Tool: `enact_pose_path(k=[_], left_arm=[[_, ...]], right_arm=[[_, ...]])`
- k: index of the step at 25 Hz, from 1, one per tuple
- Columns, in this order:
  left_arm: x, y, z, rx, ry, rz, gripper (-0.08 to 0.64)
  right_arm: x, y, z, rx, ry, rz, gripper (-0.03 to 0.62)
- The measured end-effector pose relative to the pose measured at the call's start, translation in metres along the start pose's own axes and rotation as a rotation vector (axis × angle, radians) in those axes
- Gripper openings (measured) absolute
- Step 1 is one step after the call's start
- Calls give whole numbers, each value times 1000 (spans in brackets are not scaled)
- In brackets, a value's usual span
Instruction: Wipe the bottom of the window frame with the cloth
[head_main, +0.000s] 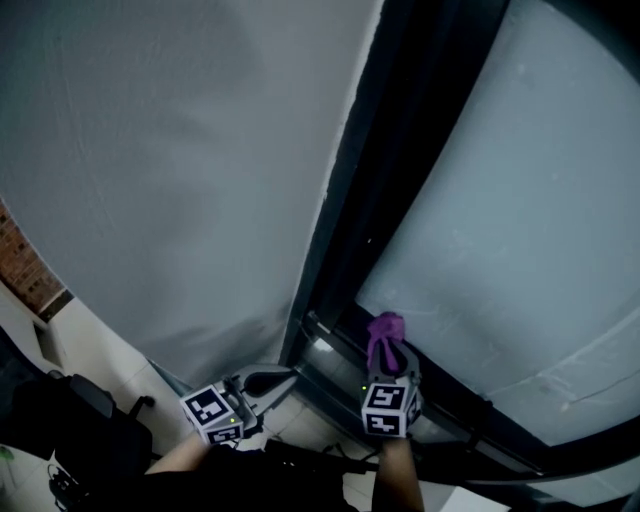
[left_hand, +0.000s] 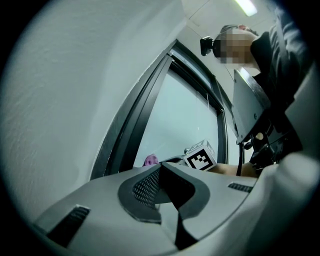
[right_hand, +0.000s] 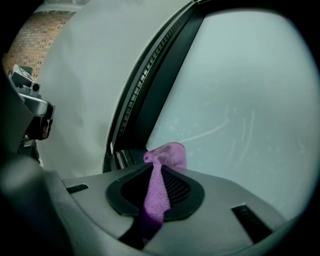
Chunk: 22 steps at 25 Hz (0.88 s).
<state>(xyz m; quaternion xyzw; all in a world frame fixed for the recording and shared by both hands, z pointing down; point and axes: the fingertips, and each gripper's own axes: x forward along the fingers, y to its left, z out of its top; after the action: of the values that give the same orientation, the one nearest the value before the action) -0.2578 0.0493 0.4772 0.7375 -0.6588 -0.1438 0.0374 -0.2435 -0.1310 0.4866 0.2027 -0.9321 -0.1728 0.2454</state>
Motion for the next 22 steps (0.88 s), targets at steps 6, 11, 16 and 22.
enact_pose_path(k=[6, 11, 16, 22], left_arm=[[20, -6, -3, 0, 32, -67, -3], [42, -15, -3, 9, 34, -106, -3], [57, -25, -9, 7, 64, -146, -3], [71, -32, -15, 8, 87, -190, -3]], right_arm=[[-15, -23, -20, 51, 13, -59, 60], [-25, -39, -29, 99, -5, -82, 60], [-42, -53, -39, 138, 16, -122, 60], [-56, -69, -57, 184, 13, -186, 60]])
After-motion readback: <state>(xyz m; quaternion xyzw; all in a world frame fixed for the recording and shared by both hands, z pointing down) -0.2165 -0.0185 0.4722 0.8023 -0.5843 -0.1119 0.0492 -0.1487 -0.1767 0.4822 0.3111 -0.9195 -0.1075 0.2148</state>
